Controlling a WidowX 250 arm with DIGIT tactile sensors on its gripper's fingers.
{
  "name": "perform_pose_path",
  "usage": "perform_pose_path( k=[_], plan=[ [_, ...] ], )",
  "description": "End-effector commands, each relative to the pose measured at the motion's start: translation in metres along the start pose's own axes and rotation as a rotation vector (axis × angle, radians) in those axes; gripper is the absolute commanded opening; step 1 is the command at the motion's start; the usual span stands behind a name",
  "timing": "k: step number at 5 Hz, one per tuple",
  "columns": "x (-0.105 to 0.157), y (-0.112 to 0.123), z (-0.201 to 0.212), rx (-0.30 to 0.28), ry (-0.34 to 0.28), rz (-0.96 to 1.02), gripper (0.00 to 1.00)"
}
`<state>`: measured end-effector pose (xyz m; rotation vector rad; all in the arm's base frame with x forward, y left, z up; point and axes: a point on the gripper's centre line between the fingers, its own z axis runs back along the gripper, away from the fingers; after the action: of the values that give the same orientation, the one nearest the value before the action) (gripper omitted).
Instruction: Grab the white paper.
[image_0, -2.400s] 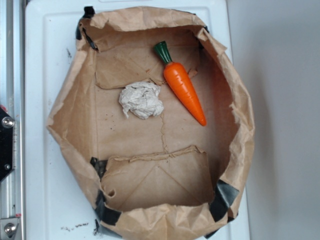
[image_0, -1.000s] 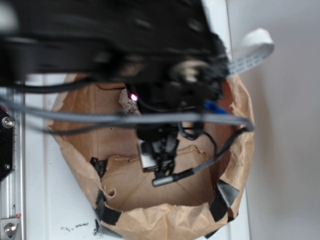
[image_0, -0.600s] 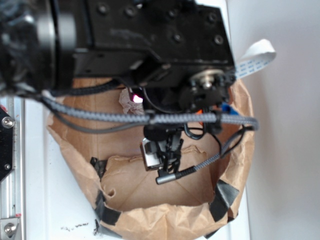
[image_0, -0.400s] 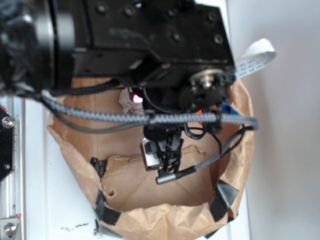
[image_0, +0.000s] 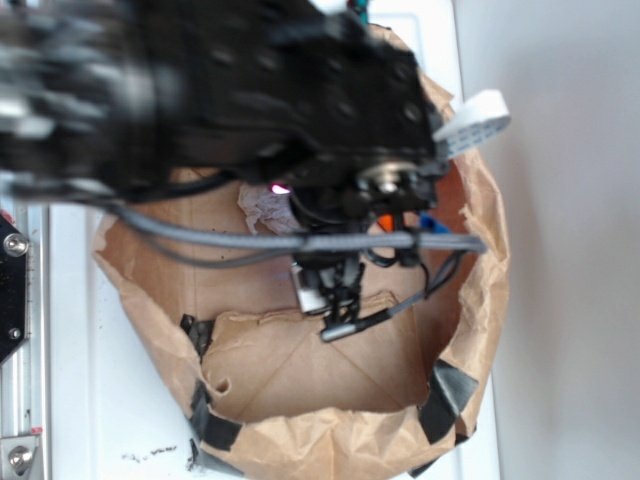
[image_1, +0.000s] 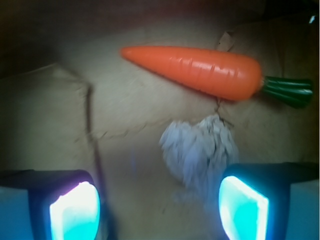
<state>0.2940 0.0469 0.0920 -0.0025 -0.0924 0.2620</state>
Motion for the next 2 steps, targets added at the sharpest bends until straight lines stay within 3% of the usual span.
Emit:
perform_pose_path(
  k=[1, 2],
  plan=[
    [0.001, 0.041, 0.004, 0.022, -0.083, 0.006, 1.0],
    [0.009, 0.051, -0.009, 0.06, -0.115, 0.042, 1.0]
  ],
)
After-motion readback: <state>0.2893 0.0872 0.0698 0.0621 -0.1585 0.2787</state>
